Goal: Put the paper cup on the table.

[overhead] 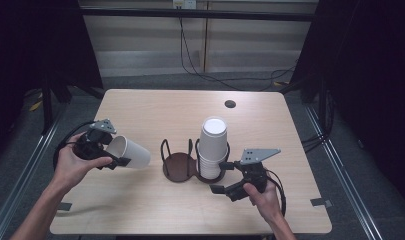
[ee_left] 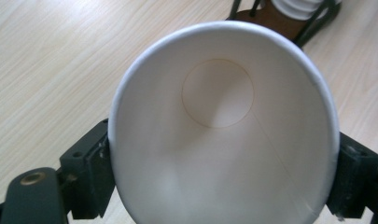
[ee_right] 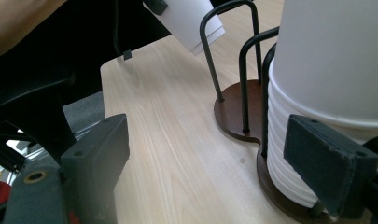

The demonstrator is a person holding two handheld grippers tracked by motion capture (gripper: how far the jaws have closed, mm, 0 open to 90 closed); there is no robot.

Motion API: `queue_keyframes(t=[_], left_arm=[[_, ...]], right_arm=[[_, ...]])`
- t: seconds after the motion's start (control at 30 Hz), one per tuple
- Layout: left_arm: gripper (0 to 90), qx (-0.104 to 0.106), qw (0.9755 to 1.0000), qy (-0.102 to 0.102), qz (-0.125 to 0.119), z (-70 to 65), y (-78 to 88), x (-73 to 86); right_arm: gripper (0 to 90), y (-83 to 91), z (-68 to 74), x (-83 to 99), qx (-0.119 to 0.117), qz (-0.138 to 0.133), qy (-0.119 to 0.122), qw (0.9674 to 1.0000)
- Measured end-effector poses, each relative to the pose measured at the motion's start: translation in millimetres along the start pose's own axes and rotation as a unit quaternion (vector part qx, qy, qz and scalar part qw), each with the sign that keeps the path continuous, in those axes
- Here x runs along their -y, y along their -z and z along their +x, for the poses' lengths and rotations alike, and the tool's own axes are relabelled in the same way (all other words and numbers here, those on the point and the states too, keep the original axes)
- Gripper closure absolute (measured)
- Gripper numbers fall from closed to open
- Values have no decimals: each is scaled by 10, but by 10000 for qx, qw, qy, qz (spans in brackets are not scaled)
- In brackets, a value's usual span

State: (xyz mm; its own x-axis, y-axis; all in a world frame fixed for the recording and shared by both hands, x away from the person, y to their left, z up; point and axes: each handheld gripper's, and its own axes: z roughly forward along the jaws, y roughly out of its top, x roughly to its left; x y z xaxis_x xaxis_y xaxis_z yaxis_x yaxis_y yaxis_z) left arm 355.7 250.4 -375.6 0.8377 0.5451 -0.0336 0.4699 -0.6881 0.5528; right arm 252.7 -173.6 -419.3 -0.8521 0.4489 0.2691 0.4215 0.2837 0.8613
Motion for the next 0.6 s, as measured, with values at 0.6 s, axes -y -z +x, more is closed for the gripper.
queue_keyframes(t=[0.6], left_arm=[[140, -326, 9926, -433, 1084, 51, -291, -458]], right_arm=[[144, -26, -27, 29, -7, 111, -54, 9999]])
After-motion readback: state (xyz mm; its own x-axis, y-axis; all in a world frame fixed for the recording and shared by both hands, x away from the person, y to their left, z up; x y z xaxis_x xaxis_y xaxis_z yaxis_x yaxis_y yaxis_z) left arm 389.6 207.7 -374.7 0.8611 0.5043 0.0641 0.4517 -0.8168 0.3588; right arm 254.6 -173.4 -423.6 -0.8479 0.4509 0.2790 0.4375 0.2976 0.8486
